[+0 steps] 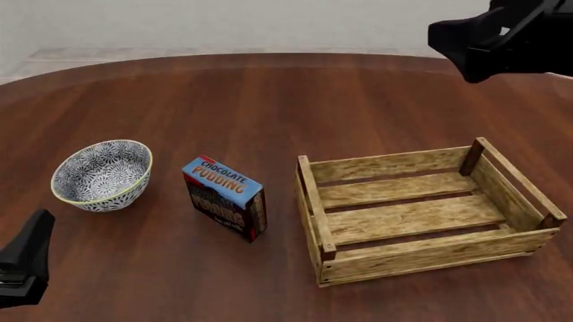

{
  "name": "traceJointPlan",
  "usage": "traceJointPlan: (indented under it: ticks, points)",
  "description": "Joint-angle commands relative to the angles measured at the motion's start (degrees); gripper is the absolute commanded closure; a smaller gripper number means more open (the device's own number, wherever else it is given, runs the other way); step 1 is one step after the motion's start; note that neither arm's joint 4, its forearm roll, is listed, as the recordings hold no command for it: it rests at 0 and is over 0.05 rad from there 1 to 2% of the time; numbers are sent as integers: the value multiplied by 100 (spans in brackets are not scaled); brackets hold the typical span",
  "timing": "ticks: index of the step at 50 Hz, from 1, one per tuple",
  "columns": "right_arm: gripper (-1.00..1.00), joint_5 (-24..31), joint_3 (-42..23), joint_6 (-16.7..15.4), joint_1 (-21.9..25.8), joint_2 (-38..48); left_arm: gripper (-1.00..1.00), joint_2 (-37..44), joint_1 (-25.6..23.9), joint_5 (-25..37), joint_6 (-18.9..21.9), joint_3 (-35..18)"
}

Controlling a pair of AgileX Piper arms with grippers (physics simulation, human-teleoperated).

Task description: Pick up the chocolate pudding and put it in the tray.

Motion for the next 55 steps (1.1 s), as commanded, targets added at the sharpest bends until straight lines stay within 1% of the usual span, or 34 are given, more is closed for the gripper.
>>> traceJointPlan:
  ticks: [1, 7, 11, 15, 16, 24, 27, 28, 37, 45, 47, 55]
  points:
    - [-100, -175, -191, -25, 388, 402, -100, 0, 0, 0, 0, 0]
    - [-100, -292, -223, -28, 517, 563, -100, 0, 0, 0, 0, 0]
    - [-100, -360, -294, 32, 642, 752, -100, 0, 0, 0, 0, 0]
    - [-100, -411, -329, 30, 749, 867, -100, 0, 0, 0, 0, 0]
    - [-100, -455, -329, -11, 809, 899, -100, 0, 0, 0, 0, 0]
    - [-100, -487, -508, 59, 955, 1225, -100, 0, 0, 0, 0, 0]
    - [-100, -507, -528, 56, 986, 1282, -100, 0, 0, 0, 0, 0]
    - [-100, -545, -557, 34, 1064, 1337, -100, 0, 0, 0, 0, 0]
    - [-100, -664, -703, 68, 1186, 1626, -100, 0, 0, 0, 0, 0]
    - [-100, -775, -817, -5, 1338, 1905, -100, 0, 0, 0, 0, 0]
    - [-100, -762, -880, 65, 1364, 2018, -100, 0, 0, 0, 0, 0]
    - [-100, -931, -868, 28, 1510, 2274, -100, 0, 0, 0, 0, 0]
